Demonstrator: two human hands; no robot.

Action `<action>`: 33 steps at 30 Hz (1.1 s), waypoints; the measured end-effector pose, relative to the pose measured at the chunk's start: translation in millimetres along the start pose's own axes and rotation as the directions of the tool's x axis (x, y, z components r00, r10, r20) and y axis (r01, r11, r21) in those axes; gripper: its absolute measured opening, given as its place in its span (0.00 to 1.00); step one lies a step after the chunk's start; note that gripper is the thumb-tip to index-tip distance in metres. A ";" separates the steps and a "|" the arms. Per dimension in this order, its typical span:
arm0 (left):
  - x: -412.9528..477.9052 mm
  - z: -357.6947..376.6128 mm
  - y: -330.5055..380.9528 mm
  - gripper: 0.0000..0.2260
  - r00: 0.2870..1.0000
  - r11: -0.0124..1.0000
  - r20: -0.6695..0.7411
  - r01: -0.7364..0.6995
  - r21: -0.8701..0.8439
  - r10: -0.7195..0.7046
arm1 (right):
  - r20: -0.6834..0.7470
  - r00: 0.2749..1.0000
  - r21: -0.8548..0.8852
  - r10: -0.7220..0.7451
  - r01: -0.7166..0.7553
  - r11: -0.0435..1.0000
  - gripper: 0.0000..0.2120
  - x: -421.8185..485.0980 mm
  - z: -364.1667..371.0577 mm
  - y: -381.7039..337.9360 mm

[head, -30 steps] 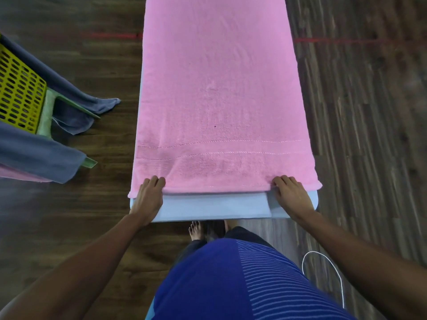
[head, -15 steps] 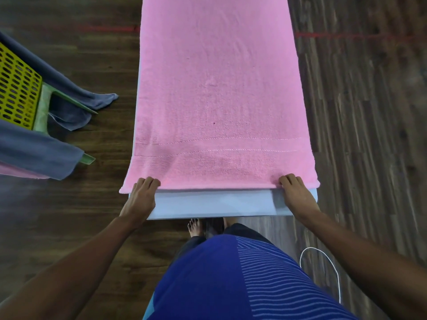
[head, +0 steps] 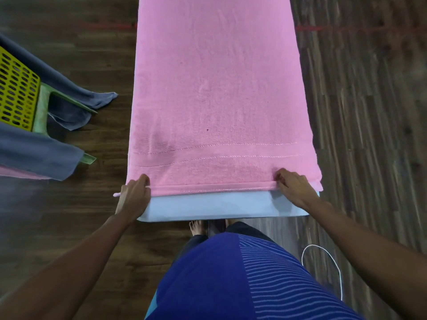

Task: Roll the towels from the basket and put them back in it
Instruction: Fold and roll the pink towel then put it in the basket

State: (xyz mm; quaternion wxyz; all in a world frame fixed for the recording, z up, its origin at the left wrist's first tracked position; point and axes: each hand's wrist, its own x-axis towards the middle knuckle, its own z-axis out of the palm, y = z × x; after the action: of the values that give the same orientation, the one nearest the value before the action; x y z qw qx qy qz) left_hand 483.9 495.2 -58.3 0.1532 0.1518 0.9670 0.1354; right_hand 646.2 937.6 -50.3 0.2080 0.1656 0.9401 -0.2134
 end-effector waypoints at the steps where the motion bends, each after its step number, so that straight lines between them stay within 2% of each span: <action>1: 0.4 3.0 2.1 0.05 0.998 0.997 -0.054 -0.012 0.079 0.016 | -0.061 0.998 -0.057 0.007 -0.011 0.998 0.06 2.0 -0.1 -0.5; 3: -1.5 6.2 8.3 0.06 0.988 0.974 -0.149 0.001 0.228 0.033 | -0.211 0.977 -0.194 -0.028 -0.014 0.981 0.07 1.4 3.7 0.9; 5: -4.3 8.5 11.4 0.11 0.982 0.965 -0.177 -0.025 0.261 0.073 | -0.279 0.956 -0.204 -0.090 0.032 0.978 0.05 -4.4 11.5 1.0; 8: -9.4 16.3 3.3 0.14 0.966 0.972 -0.152 -0.191 0.135 0.211 | -0.258 0.958 -0.151 -0.125 0.088 0.985 0.09 -16.9 26.6 1.5; 10: -14.7 17.3 0.7 0.14 0.968 0.972 -0.111 -0.216 0.090 0.225 | -0.247 0.960 -0.195 -0.133 0.085 0.977 0.14 -23.9 29.5 4.3; 14: -21.3 14.7 2.2 0.18 0.971 0.968 -0.076 -0.214 0.135 0.225 | -0.281 0.958 -0.203 -0.060 0.002 0.979 0.17 -27.5 20.0 12.9; 20: -18.0 13.2 3.2 0.14 0.971 0.958 -0.061 -0.218 0.188 0.233 | -0.257 0.966 -0.272 -0.018 -0.055 0.961 0.16 -24.3 13.6 22.4; 23: -16.7 13.2 3.7 0.13 0.981 0.967 -0.045 -0.175 0.187 0.186 | -0.182 0.983 -0.324 -0.013 -0.048 0.945 0.15 -19.5 7.2 34.6; 25: -16.5 13.5 6.7 0.13 0.987 0.968 -0.032 -0.151 0.202 0.160 | -0.186 0.982 -0.323 -0.028 -0.035 0.946 0.14 -16.4 3.5 40.8; 28: -15.8 13.5 9.0 0.13 0.985 0.964 -0.017 -0.163 0.211 0.170 | -0.205 0.975 -0.314 -0.085 0.017 0.949 0.18 -12.9 2.1 43.3; 33: -18.6 11.3 7.7 0.10 0.986 0.978 -0.048 -0.150 0.144 0.158 | -0.314 0.938 -0.256 -0.147 0.066 0.965 0.07 -20.0 6.5 45.0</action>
State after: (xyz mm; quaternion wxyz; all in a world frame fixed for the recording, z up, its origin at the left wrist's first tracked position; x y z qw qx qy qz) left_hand 506.5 498.5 -61.5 0.1026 0.2324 0.9636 0.0831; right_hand 683.4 968.5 -61.4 0.0541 0.1209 0.9881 -0.0779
